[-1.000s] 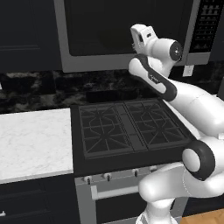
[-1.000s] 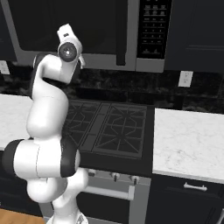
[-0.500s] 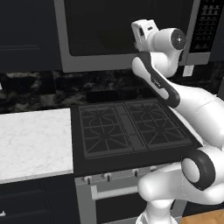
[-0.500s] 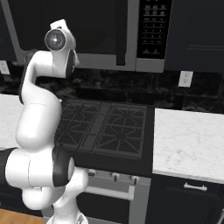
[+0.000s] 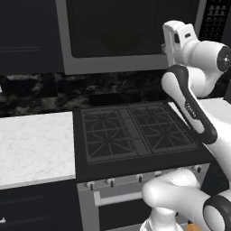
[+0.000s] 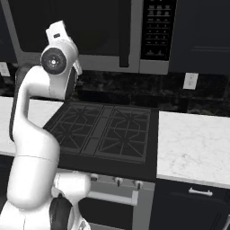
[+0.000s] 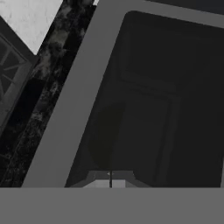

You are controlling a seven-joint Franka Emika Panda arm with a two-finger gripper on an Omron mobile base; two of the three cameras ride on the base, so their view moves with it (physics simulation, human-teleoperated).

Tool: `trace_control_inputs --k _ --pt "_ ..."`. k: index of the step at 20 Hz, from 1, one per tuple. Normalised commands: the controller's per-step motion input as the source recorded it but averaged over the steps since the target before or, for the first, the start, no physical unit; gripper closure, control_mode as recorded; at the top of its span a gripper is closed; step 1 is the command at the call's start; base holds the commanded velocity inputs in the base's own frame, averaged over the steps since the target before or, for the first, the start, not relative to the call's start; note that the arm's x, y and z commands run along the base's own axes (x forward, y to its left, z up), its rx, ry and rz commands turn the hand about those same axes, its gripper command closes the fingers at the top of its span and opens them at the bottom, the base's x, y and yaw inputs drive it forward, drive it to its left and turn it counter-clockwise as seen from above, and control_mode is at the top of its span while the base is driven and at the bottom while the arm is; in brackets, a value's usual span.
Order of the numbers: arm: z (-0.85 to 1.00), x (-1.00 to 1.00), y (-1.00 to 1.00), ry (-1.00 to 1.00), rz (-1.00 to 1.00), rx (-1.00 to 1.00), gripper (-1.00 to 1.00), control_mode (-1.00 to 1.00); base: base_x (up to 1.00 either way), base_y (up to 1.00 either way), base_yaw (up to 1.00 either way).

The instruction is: Open the microwave, place the bowl with waffle inside the microwave, then close the microwave door and turn it on.

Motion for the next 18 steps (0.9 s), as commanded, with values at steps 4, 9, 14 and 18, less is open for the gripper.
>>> trace_control_inputs --k 4,9,14,18 --pt "0.00 -0.68 -0.80 0.04 0.01 0.13 1.00 -1.00 0.00 0.00 0.00" --pt "0.00 -0.21 -0.99 0.02 0.00 0.15 1.00 -1.00 0.00 0.00 0.00" --pt "0.00 0.00 -1.00 0.00 0.00 0.12 1.00 -1.00 0.00 0.00 0.00" --pt "-0.07 0.00 -1.00 0.00 0.00 0.11 1.00 -1.00 0.00 0.00 0.00"
